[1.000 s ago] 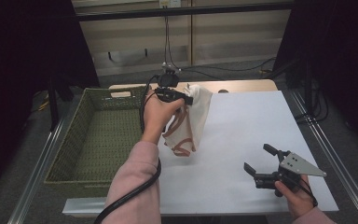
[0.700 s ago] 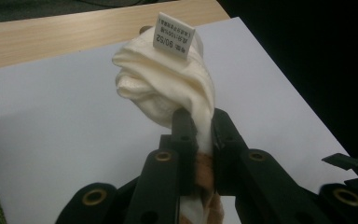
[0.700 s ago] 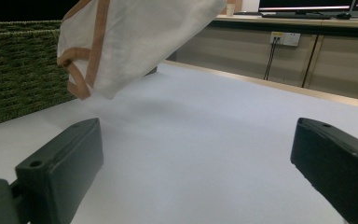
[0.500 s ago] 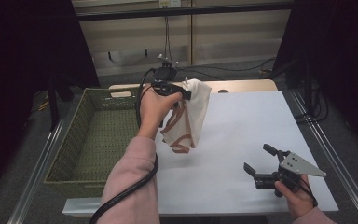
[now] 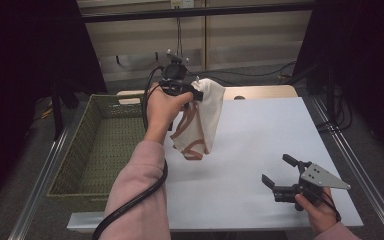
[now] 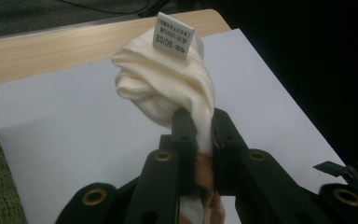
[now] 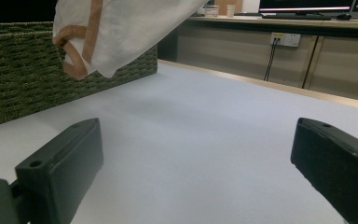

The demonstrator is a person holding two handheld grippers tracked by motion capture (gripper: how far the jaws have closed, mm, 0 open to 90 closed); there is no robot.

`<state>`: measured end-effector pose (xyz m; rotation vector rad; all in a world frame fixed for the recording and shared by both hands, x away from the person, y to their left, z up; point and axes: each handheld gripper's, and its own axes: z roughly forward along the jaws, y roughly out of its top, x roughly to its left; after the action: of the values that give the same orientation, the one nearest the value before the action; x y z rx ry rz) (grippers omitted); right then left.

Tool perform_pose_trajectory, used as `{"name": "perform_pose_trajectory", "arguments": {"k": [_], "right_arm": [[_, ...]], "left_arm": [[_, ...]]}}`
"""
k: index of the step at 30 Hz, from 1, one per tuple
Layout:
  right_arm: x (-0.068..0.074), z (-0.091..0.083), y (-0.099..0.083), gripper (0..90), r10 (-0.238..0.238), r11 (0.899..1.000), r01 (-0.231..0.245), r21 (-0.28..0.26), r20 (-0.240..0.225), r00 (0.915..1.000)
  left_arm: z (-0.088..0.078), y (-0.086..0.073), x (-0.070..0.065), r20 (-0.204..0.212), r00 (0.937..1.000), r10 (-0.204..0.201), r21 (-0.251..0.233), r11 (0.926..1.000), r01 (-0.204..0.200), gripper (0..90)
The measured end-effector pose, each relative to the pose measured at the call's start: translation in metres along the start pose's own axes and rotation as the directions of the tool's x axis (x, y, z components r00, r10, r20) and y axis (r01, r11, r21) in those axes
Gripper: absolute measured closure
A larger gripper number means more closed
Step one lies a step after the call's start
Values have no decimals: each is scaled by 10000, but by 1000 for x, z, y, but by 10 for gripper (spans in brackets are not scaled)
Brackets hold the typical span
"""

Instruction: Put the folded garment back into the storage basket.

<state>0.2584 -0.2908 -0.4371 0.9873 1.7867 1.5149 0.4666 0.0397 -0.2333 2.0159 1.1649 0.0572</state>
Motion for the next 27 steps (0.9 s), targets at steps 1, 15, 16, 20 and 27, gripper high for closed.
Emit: {"name": "perform_pose_trajectory", "arguments": {"k": [1,15,16,20,27], "right_arm": [[0,0,0,18,44,10000,-44,10,-1,10000],[2,0,1,18,289,9995,-290,-78,-76,9996],[3,0,1,18,283,9996,-284,-81,-84,9996],[2,0,1,18,214,9997,-215,-97,-94,9997],[3,-1,2,16,341,9994,-341,-6,45,9994]], "left_arm": [[0,0,0,51,9999,-94,-65,9999,94,825],[-12,9,-2,-216,9998,32,-135,9999,-35,824],[-13,10,-2,-229,9997,72,-126,9999,-75,824],[-16,12,-3,-251,9996,97,-191,9998,-102,824],[-19,17,-4,-352,9994,72,-264,9996,-81,824]]}}
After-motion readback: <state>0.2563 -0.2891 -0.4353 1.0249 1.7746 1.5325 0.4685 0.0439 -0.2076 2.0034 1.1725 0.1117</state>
